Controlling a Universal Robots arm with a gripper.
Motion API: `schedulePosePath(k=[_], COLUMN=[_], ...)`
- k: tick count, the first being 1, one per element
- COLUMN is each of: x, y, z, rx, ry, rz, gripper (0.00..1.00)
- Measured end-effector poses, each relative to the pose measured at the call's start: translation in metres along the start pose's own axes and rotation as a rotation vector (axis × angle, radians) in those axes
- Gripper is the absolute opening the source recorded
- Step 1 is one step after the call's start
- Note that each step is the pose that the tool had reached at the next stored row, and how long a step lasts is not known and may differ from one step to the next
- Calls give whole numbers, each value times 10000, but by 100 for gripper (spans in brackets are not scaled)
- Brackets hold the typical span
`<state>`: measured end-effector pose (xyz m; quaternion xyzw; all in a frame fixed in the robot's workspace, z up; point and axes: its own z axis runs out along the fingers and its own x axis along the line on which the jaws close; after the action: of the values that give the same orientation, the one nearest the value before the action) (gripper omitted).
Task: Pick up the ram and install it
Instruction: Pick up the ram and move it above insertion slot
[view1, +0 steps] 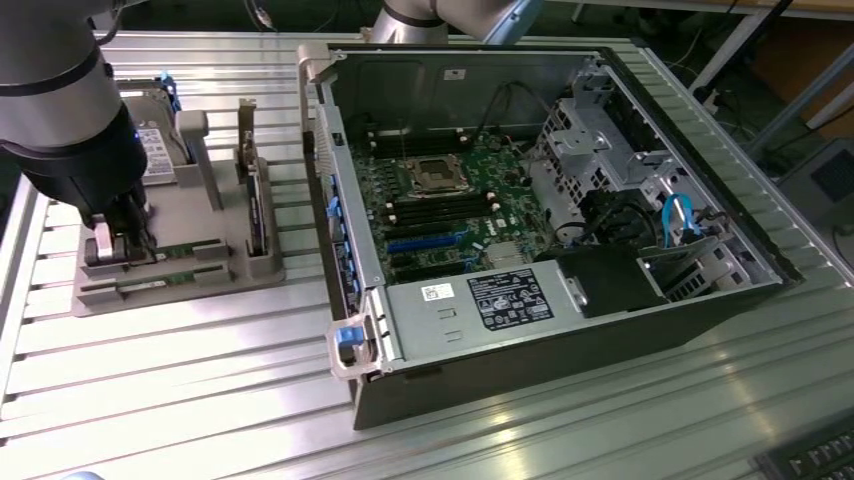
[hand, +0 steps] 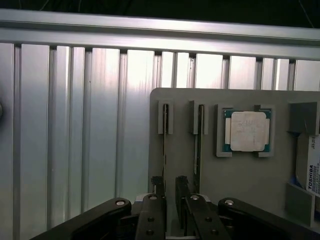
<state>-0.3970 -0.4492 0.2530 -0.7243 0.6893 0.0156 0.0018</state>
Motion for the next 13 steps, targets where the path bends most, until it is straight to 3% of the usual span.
schedulePosePath(k=[13], x=[5], y=[-4], z=[205], rx=[39], ry=[3], rz=[-87], gripper=[24])
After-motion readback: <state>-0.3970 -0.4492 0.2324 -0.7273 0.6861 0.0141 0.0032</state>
